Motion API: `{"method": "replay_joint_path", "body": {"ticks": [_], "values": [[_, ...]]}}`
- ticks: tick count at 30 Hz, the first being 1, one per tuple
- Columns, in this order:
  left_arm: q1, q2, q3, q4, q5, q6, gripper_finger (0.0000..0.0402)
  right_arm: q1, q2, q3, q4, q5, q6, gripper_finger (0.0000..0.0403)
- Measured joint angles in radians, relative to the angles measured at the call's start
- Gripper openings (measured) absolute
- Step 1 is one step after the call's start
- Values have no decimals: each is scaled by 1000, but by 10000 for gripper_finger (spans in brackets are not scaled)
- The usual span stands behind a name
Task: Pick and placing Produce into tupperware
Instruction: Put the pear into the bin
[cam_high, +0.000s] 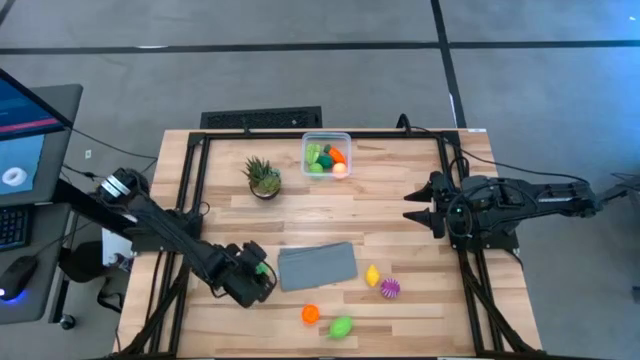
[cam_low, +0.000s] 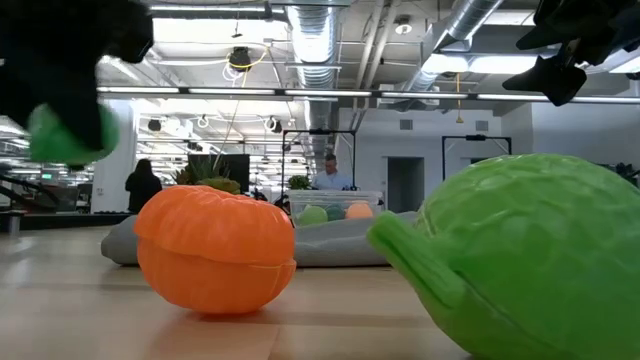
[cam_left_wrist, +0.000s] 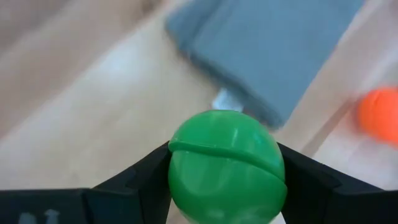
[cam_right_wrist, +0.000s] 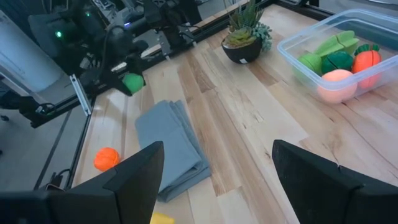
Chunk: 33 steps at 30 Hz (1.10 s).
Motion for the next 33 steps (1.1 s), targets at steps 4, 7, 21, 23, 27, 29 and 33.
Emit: {"method": "replay_joint_path", "body": {"ticks": [4,7,21,23,27,29,33], "values": [[21,-40,0,-4,-94,2,220,0,0,0,0,0,1,322],[44,-63,0,-4,-144,29,220,0,0,0,0,0,6,322],[230,-76,0,113,-220,324,221,0,0,0,0,0,9,322],[268,-76,0,144,-224,382,221,0,0,0,0,0,9,322],[353,-76,0,217,-224,512,222,0,0,0,0,0,5,322],[399,-76,0,260,-216,575,222,0,0,0,0,0,4,322],[498,-76,0,353,-171,704,222,0,0,0,0,0,2,322]]}}
